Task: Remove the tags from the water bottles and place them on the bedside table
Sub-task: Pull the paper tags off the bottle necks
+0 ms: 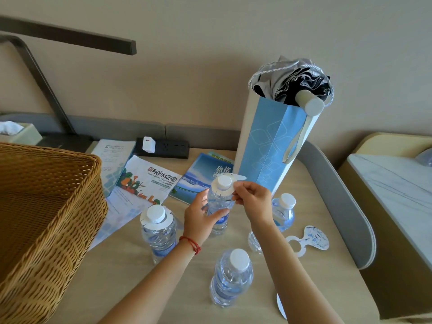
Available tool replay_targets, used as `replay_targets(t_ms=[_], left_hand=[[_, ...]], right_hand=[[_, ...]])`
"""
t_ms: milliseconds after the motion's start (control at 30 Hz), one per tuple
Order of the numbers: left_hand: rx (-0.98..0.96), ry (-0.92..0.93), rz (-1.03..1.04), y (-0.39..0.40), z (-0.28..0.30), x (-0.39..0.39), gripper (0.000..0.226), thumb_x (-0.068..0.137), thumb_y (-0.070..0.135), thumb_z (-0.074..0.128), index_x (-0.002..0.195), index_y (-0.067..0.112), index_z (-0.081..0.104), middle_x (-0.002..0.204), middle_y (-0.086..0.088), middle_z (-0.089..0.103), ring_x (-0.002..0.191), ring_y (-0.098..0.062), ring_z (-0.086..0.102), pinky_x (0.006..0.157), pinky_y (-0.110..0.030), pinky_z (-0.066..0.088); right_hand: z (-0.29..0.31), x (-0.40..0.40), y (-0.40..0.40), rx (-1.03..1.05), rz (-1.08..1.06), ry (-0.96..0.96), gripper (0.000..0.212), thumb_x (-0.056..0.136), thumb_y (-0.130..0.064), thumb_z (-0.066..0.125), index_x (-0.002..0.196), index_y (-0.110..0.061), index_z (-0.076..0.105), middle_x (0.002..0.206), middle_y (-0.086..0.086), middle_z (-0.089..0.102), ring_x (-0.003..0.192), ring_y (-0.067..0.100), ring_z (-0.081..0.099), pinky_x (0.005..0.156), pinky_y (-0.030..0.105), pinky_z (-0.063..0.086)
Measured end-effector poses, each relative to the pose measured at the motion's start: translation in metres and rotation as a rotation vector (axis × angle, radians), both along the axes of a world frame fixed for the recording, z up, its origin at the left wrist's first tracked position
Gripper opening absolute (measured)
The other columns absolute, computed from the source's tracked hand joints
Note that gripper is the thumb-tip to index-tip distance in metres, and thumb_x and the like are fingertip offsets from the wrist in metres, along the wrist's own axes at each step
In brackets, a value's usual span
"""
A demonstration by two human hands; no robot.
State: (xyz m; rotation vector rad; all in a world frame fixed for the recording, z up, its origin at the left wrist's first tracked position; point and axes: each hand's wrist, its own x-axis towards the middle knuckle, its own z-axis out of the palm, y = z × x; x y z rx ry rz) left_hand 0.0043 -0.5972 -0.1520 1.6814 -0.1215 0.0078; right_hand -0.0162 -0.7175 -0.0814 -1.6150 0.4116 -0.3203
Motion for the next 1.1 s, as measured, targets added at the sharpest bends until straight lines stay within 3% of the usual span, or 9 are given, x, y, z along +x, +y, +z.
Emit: replay_targets(t_ms=[100,233,367,667,833,967,1100], left_hand=[[0.011,0.008,0.0,-0.001,-0.001,0.001,0.063,0.066,0.011,0.08,0.122,0.011,0.05,0.117,-0.002,0.057,0.111,-0.016,0.055,0.091,-0.023,0.044],[0.024,0.007,0.005,-0.002,-0.001,0.0,0.064,0.066,0.012,0.08,0.123,0.009,0.05,0.118,-0.001,0.055,0.11,-0.013,0.053,0.091,-0.021,0.043],[0.014,0.023,-0.001,-0.001,0.001,0.0,0.069,0.067,0.011,0.079,0.127,0.006,0.046,0.129,-0.013,0.054,0.118,-0.021,0.052,0.101,-0.034,0.043],[0.028,0.003,0.006,0.0,0.0,0.0,0.071,0.066,0.012,0.08,0.128,0.006,0.046,0.13,-0.014,0.054,0.118,-0.021,0.052,0.098,-0.031,0.043],[0.016,-0.003,-0.001,0.001,-0.004,0.002,0.068,0.066,0.01,0.08,0.126,0.007,0.047,0.126,-0.01,0.056,0.108,-0.013,0.054,0.081,-0.007,0.045],[0.0,-0.001,0.024,0.0,-0.007,0.002,0.071,0.066,0.007,0.079,0.129,0.004,0.045,0.13,-0.014,0.052,0.112,-0.016,0.05,0.094,-0.028,0.042],[0.027,-0.023,0.013,-0.002,-0.007,0.003,0.069,0.067,0.007,0.079,0.128,0.004,0.045,0.129,-0.017,0.053,0.117,-0.025,0.052,0.094,-0.03,0.041]], right_hand=[[0.004,0.002,0.002,0.007,0.01,-0.055,0.02,0.086,-0.01,0.062,0.068,-0.02,0.066,0.058,-0.002,0.062,0.048,0.002,0.057,0.053,0.014,0.05],[0.007,0.001,0.007,-0.006,0.038,-0.118,0.018,0.087,-0.007,0.061,0.072,-0.015,0.066,0.058,0.0,0.062,0.047,0.0,0.055,0.052,0.013,0.048],[0.011,0.003,0.008,-0.038,0.032,-0.13,0.014,0.087,-0.007,0.06,0.075,-0.012,0.067,0.06,0.002,0.062,0.046,0.0,0.055,0.052,0.012,0.048],[0.033,-0.006,0.005,-0.034,0.027,-0.218,0.021,0.086,-0.009,0.062,0.069,-0.02,0.066,0.052,-0.007,0.061,0.047,0.003,0.055,0.053,0.015,0.049],[0.042,-0.038,-0.015,-0.036,-0.024,-0.28,0.017,0.086,-0.006,0.062,0.072,-0.015,0.066,0.05,-0.008,0.063,0.048,0.003,0.055,0.053,0.015,0.05],[0.047,-0.067,-0.041,-0.079,-0.112,-0.318,0.016,0.085,-0.005,0.063,0.071,-0.013,0.066,0.05,-0.007,0.062,0.047,0.005,0.055,0.053,0.015,0.048],[0.042,-0.093,-0.072,-0.132,-0.274,-0.316,0.018,0.085,-0.006,0.063,0.072,-0.017,0.068,0.051,-0.006,0.063,0.048,0.005,0.054,0.053,0.015,0.049]])
